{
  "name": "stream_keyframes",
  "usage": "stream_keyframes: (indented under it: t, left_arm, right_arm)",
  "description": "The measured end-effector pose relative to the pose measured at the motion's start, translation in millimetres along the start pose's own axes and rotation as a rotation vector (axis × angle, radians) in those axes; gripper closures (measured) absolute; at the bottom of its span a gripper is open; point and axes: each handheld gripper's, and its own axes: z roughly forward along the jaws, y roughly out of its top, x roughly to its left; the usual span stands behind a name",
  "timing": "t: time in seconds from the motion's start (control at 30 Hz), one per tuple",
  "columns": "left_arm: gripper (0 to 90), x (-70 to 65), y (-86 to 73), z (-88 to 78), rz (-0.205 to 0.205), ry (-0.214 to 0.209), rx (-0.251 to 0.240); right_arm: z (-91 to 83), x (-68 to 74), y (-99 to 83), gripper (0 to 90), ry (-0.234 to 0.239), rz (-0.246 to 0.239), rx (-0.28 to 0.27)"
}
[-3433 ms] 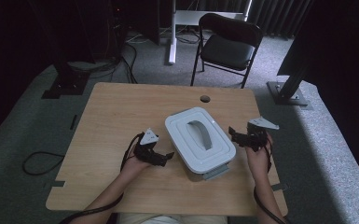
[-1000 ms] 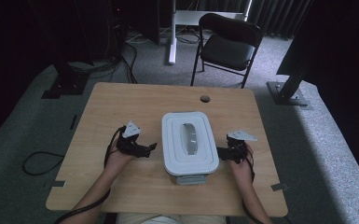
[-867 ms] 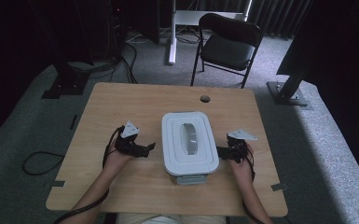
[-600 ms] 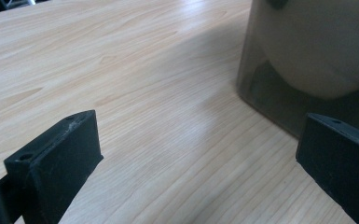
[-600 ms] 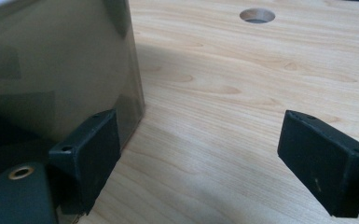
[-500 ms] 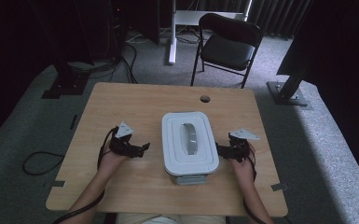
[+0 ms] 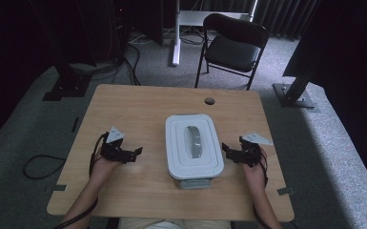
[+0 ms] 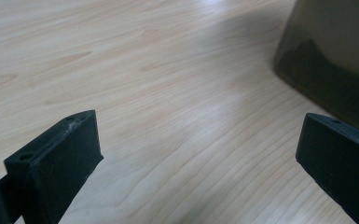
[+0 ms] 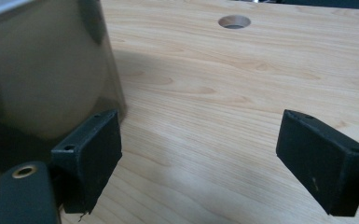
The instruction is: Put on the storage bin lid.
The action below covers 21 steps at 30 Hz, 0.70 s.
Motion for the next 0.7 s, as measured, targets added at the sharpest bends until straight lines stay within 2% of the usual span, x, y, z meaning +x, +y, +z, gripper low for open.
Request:
stream_keyframes:
  t: [0.47, 0.7]
  left_arm:
    - [0.5, 18.8, -26.0, -20.0, -0.075, 0.057, 0.007]
    - [0.5, 22.8, -33.5, -25.6, -0.077, 0.078, 0.024]
  right_arm:
    - [-12.1, -10.6, -9.9, 13.8, -0.061, 0.017, 0.009]
    - [-21.1, -16.4, -15.7, 13.7, -0.096, 0.038, 0.001]
